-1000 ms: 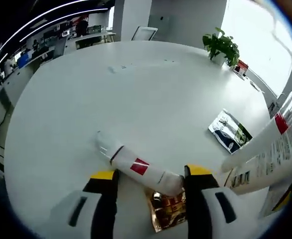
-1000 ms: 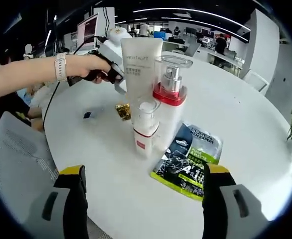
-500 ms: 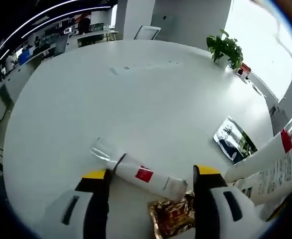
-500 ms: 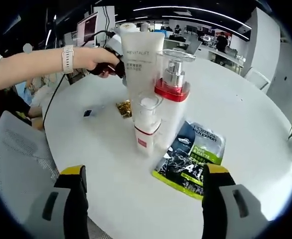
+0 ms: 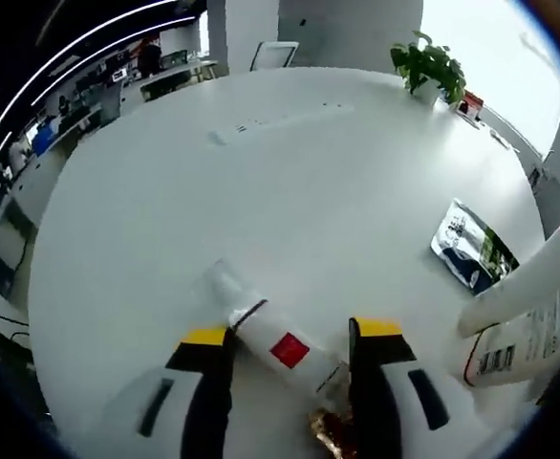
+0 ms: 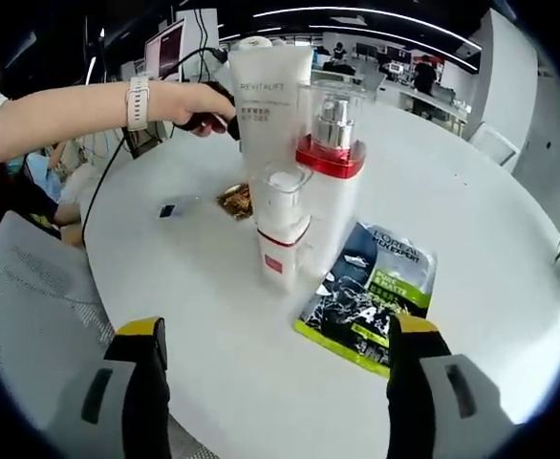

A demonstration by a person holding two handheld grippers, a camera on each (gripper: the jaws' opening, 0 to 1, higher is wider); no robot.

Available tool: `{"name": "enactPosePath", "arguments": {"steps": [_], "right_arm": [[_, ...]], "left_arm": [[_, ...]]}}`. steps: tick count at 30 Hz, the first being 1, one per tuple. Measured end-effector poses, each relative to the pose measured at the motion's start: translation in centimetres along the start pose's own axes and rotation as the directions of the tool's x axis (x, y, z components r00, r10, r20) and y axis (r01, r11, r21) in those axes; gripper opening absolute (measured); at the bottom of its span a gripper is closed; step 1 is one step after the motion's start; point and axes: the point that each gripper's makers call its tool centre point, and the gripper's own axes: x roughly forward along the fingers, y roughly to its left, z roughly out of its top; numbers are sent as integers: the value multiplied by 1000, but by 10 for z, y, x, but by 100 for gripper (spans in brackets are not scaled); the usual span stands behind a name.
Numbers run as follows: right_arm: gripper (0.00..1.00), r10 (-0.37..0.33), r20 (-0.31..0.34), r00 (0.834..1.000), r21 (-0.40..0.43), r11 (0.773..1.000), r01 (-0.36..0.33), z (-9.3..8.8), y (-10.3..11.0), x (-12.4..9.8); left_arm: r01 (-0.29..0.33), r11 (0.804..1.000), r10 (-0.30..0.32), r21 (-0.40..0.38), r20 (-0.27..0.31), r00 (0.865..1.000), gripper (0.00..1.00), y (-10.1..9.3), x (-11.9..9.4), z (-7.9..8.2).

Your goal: Arrange the skincare products in the storage area until every visible bottle or jar stands upright without overlapping.

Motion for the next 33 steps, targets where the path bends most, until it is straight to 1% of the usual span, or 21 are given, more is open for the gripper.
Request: {"name": "enactPosePath", "arguments": {"steps": [1, 3, 5, 7, 11, 12, 16, 18, 19, 21, 23, 28, 31, 33], "right_arm": [[96, 0, 0, 1000, -1, 1000, 0, 0, 0, 0], [96, 1, 2, 1000, 0, 1000, -1, 1, 1, 0], [95, 2, 3, 1000, 2, 1000, -2, 1, 1, 0], [95, -1, 0, 1000, 3, 1000, 1, 0, 1, 0], [94, 4, 4, 1000, 10, 1000, -4, 0, 2, 0], [94, 8, 9, 1000, 14, 1000, -8, 0, 4, -1], [90, 13, 36, 999, 28, 1000, -14, 3, 6, -2], [87, 25, 65, 998, 46, 999, -28, 7, 8, -3], [86, 35, 83, 996, 54, 998, -39, 10, 9, -4], [86, 45, 86, 995, 66, 997, -51, 10, 11, -5], [84, 56, 94, 994, 68, 996, -62, 10, 13, -5], [82, 75, 115, 991, 69, 994, -83, 12, 19, -6], [76, 86, 124, 989, 62, 994, -94, 15, 22, -7], [75, 97, 128, 987, 63, 992, -106, 16, 26, -7]], "left_arm": [[22, 999, -21, -41, 13, 1000, 44, -9, -2, 2], [21, 999, -20, -31, 12, 1000, 40, -1, -3, 0], [23, 999, -23, -24, 13, 1000, 38, -3, -7, -1], [24, 999, -24, -22, 11, 1000, 37, -6, -12, -5], [22, 1000, -21, -15, 11, 1000, 35, -9, -15, -5], [26, 1000, -26, -1, 13, 1000, 35, -10, -14, -5], [27, 1000, -28, 10, 22, 999, 33, -4, -9, -1], [29, 1000, -28, -2, 28, 999, 33, -2, -7, 0], [29, 1000, -29, 6, 36, 999, 33, -3, -8, 0], [30, 1000, -29, -3, 46, 999, 32, -5, -8, 1], [29, 1000, -28, -7, 45, 999, 31, -5, -7, 1], [28, 999, -27, -21, 41, 999, 30, -7, -11, -3], [29, 999, -28, -24, 38, 999, 28, -7, -10, -4], [40, 999, -39, -17, 32, 999, 27, -8, -12, -6]]}}
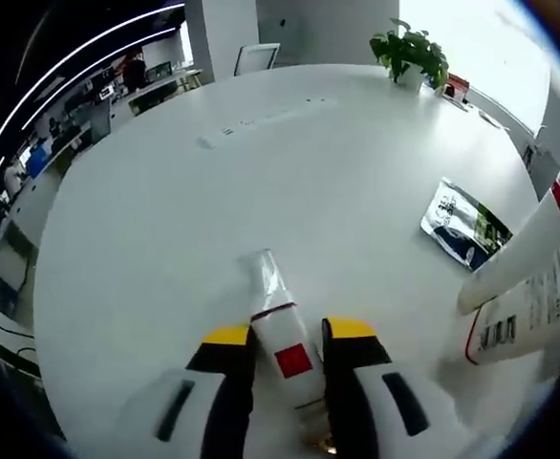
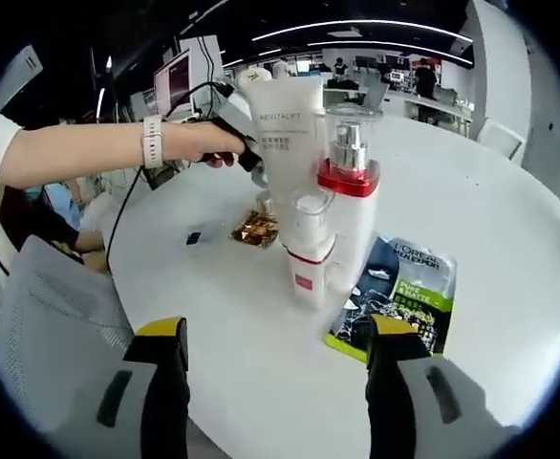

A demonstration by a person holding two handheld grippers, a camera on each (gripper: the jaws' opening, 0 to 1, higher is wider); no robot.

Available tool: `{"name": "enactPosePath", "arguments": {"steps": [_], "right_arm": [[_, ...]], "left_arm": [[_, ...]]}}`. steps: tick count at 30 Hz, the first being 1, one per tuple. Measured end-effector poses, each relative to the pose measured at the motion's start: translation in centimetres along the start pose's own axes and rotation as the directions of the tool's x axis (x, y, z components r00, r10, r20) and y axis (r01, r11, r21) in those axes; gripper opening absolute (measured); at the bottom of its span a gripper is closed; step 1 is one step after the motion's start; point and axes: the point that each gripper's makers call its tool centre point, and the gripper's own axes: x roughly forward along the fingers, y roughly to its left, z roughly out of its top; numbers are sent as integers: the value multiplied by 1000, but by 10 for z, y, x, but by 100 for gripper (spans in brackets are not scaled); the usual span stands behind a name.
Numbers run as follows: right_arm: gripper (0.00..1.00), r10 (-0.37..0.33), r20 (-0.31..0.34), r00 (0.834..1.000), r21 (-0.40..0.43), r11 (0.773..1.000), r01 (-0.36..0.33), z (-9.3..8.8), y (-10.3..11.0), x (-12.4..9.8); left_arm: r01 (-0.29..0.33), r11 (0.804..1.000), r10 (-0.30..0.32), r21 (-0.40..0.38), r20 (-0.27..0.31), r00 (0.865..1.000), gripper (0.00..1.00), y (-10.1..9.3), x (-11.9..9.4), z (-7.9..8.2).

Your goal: Arrange the skincare products in the storage area until every visible bottle or jar stands upright without overlapping.

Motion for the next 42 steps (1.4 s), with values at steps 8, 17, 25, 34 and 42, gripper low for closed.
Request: {"name": "enactPosePath", "arguments": {"steps": [8, 17, 25, 34, 42], "right_arm": [[68, 40, 41, 998, 53, 998, -43, 5, 11, 0], [65, 101, 66, 993, 103, 989, -107, 5, 26, 3], [64, 153, 103, 983, 126, 978, -166, 13, 40, 5], [53, 217, 213, 953, 210, 942, -262, 30, 48, 6], [49, 221, 254, 942, 242, 928, -283, 37, 49, 5]], "left_arm": [[36, 999, -36, 15, 4, 999, 20, -7, -7, -8], [17, 1000, -16, -13, 31, 999, 19, 3, -20, -15], [13, 1000, -11, -15, 108, 994, 19, -6, -51, -18], [19, 1000, -18, -7, 140, 990, 19, -22, -85, -37], [45, 997, -52, 59, 125, 991, 19, -40, -99, -56]]}}
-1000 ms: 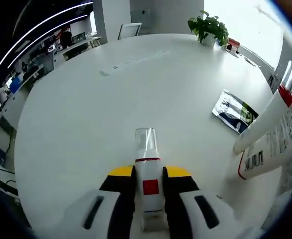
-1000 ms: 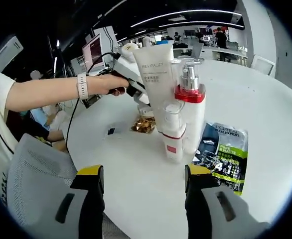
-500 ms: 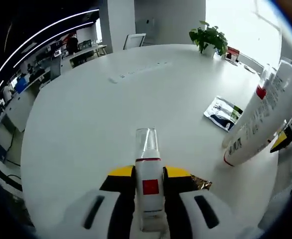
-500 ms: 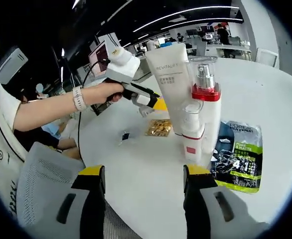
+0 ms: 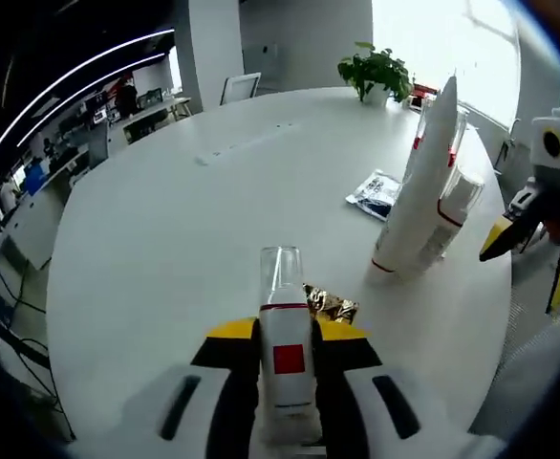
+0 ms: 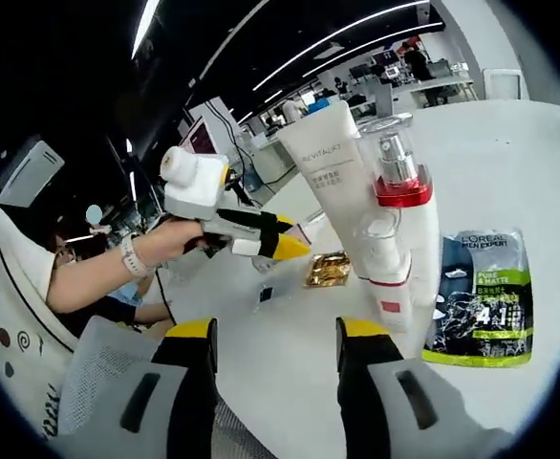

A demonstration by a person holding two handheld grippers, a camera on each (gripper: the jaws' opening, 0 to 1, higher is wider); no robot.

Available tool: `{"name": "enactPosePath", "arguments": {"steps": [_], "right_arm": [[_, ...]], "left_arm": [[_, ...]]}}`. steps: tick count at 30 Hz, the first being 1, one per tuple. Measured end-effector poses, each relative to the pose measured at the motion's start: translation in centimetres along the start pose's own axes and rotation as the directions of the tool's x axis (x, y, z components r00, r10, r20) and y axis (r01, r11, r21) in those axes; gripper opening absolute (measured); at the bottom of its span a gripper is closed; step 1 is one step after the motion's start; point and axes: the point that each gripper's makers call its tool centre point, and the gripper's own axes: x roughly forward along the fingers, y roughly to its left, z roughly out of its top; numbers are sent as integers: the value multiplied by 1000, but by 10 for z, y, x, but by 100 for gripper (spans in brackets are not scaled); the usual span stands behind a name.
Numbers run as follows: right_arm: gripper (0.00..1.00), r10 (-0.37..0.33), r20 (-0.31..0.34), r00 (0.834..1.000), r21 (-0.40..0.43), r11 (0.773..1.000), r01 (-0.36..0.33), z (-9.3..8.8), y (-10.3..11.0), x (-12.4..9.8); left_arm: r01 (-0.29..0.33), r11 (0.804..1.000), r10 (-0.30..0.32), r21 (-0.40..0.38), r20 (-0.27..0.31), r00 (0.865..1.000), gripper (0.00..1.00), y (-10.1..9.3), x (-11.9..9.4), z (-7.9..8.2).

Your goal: Arrange the skincare products in the storage area until every visible bottle or jar stands upright without overlapping.

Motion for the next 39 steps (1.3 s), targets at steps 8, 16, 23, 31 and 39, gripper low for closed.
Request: {"name": "enactPosePath", "arguments": {"steps": [8, 16, 23, 31, 39], "right_arm": [[46, 49, 27, 998, -6, 999, -49, 4, 11, 0], [40, 64, 74, 995, 68, 995, -69, 10, 9, -3], [41, 99, 144, 985, 169, 978, -123, 19, 13, -5], [41, 110, 210, 971, 275, 947, -167, 26, 12, -9], [39, 129, 239, 963, 325, 923, -204, 29, 16, -10]], "left_arm": [[58, 998, -59, 10, 30, 998, 19, -33, -22, -1], [119, 993, -117, -17, 95, 989, 20, -60, -43, 4], [178, 984, -173, -28, 140, 975, 20, -82, -53, 12], [230, 973, -218, -35, 204, 954, 20, -102, -66, 24], [225, 973, -231, 52, 235, 944, 20, -123, -73, 37]]}}
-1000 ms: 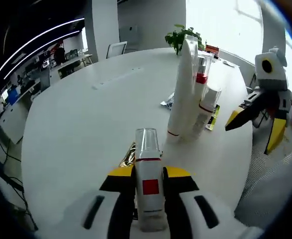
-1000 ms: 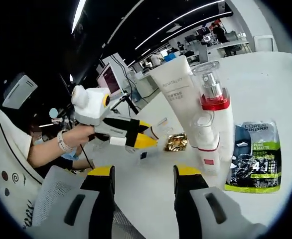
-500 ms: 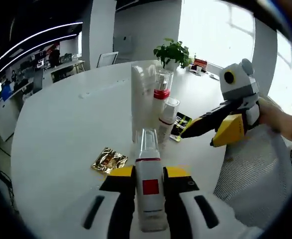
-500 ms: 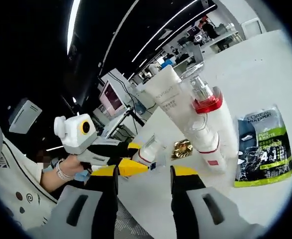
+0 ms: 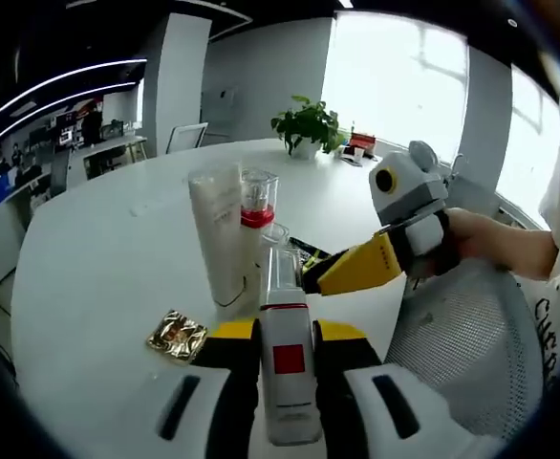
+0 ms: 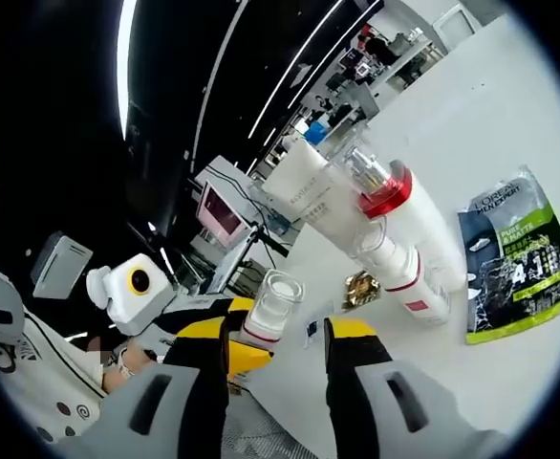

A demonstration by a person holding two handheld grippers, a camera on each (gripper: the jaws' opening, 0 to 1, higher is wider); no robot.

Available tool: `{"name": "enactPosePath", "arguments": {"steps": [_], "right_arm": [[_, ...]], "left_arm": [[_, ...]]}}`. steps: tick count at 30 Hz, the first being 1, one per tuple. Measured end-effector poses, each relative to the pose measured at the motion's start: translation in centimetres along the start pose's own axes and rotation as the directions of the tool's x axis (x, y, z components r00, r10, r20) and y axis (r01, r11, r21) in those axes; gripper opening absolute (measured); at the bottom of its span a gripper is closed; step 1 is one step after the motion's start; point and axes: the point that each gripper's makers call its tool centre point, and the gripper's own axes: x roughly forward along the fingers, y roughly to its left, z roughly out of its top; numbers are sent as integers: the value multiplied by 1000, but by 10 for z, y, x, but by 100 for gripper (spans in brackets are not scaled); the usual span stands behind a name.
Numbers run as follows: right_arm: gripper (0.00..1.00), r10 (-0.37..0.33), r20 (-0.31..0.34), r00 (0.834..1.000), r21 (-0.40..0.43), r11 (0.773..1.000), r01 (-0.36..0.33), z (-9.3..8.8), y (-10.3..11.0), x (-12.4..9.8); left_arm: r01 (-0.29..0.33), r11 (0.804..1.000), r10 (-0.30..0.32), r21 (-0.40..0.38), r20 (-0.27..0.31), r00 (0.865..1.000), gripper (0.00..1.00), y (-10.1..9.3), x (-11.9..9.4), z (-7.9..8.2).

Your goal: Arrange the skincare products in the storage area until every visible bottle or jar stands upright without overlapping.

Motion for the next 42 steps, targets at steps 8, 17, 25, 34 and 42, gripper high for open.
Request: {"name": "enactPosePath", "arguments": {"steps": [8, 17, 25, 34, 42], "right_arm": [[35, 29, 66, 997, 68, 997, -34, 12, 2, -4], [25, 80, 104, 991, 142, 985, -94, 17, 11, -5], [20, 83, 102, 991, 161, 982, -99, 18, 12, -5], [20, 72, 78, 994, 114, 990, -81, 16, 14, -5], [19, 122, 70, 990, -57, 991, -118, 18, 28, -4]], "left_arm": [[12, 995, -14, 96, 24, 1000, 20, -18, -1, 10], [3, 985, -10, 174, 42, 999, 20, -27, 3, 13], [-5, 976, -7, 216, 54, 999, 20, -30, 5, 13], [54, 964, -60, 262, 18, 998, 27, -29, 7, 10], [139, 971, -132, 196, -46, 990, 34, -22, 3, -4]]}}
